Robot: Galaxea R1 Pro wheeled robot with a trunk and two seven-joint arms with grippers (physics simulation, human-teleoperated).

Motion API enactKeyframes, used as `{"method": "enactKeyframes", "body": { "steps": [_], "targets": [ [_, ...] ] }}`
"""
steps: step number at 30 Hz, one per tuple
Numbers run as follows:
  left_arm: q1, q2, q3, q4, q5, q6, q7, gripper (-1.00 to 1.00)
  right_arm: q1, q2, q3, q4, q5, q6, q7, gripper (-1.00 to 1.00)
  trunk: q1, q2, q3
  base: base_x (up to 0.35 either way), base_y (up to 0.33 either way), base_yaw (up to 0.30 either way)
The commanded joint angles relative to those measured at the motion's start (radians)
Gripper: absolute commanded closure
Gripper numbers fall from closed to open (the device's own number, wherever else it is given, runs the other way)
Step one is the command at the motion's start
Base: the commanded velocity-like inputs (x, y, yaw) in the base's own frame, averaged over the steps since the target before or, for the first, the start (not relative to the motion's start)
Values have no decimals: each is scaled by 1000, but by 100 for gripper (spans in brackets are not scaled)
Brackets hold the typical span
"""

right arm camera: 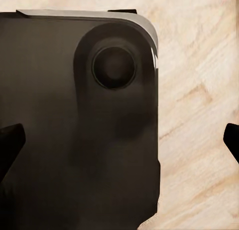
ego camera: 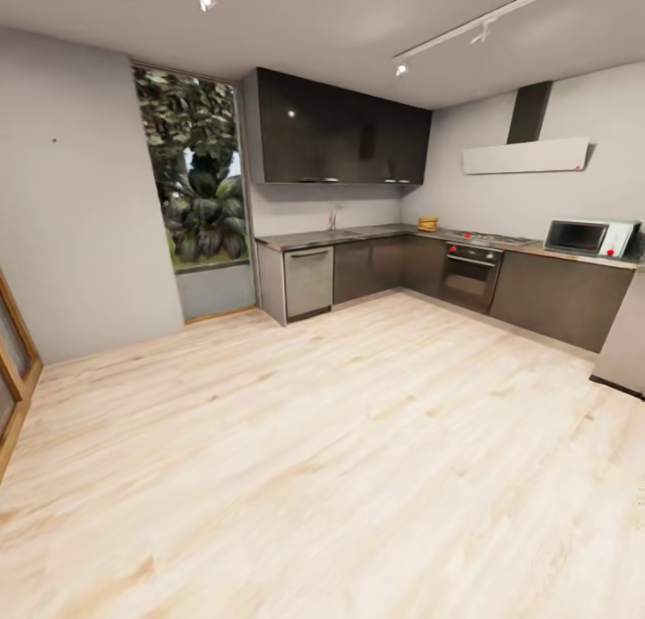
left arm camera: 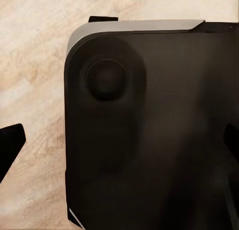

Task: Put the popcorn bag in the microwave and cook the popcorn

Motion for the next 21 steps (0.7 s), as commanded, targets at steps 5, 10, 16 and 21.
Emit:
{"method": "enactKeyframes", "body": {
  "steps": [5, 10, 16, 21],
  "targets": [
    [0, 0, -1, 0, 5, -3, 1, -100, -1, 0, -2, 2, -2, -5, 1, -100, 1, 0, -1, 326, 0, -282],
    [0, 0, -1, 0, 5, -4, 1, -100, -1, 0, -2, 2, -2, -5, 0, -100, 1, 0, -1, 326, 0, -287],
    [0, 0, -1, 0, 5, -3, 1, -100, 0, 0, -2, 1, -2, -5, -2, -100, 1, 0, -1, 326, 0, -287],
    [0, 0, -1, 0, 5, -4, 1, -100, -1, 0, -2, 2, -2, -5, 0, -100, 1, 0, -1, 326, 0, -287]
  ]
}}
